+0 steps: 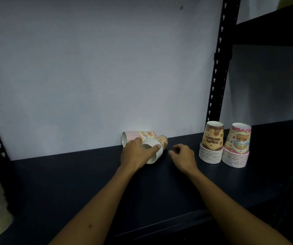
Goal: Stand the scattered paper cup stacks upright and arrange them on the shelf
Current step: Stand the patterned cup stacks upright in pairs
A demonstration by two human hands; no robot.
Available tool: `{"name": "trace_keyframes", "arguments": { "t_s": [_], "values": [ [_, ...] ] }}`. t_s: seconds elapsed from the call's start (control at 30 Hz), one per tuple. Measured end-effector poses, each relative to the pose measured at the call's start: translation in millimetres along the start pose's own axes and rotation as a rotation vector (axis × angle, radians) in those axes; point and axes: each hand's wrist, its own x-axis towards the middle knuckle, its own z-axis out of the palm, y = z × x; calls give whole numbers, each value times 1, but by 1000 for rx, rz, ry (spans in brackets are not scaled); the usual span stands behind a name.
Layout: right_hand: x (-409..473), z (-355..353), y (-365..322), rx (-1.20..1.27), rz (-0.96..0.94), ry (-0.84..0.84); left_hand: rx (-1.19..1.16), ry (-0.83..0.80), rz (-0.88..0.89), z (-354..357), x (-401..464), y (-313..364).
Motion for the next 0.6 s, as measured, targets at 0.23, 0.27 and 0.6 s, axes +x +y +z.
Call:
{"name": "trace_keyframes", "arguments": {
  "t_s": [0.23, 0.27, 0.6],
  "values": [
    [-2, 1, 4, -16, -40, -68, -269, -39, -33, -8, -12, -32],
    [-3, 2, 3, -29, -49, -81, -323, -64, -2, -14, -16, -40],
    [-1, 21, -16, -163, -115, -158, -259, -34, -1, -66, -29, -108]
  ]
}}
